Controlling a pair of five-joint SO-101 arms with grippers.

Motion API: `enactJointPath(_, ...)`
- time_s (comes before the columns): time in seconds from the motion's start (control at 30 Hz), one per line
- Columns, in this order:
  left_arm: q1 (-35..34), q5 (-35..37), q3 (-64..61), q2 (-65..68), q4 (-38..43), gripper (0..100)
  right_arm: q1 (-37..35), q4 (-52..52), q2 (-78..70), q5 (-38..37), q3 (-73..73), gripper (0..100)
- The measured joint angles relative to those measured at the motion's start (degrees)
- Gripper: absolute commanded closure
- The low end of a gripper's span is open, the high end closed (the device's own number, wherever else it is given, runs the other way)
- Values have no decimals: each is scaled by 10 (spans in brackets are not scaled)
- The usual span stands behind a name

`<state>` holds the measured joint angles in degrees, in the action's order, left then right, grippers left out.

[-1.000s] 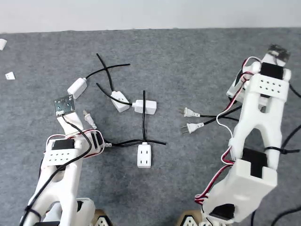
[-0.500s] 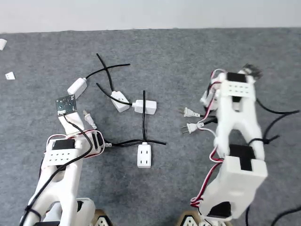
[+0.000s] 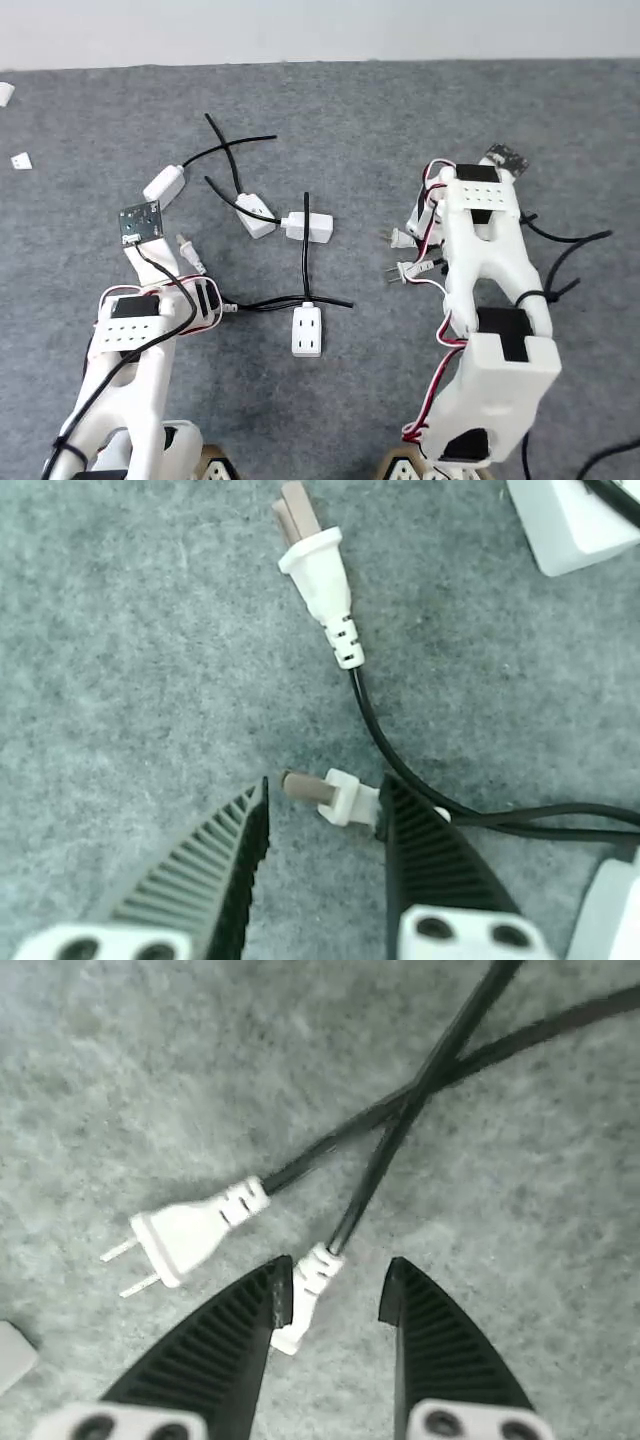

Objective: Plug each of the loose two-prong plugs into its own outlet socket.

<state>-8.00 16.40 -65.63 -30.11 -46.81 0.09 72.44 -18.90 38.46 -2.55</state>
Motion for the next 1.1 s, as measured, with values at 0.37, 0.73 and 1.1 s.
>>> enactJointPath(0.37, 0, 0, 0, 0, 0, 837, 0, -16, 7, -2, -38, 883)
enactJointPath(0.73, 0, -13, 0, 0, 0, 837, -9, -67, -20, -2, -40, 898)
enactJointPath(1.1, 0, -13, 0, 0, 0, 837, -7, -52, -69, -2, -3, 989)
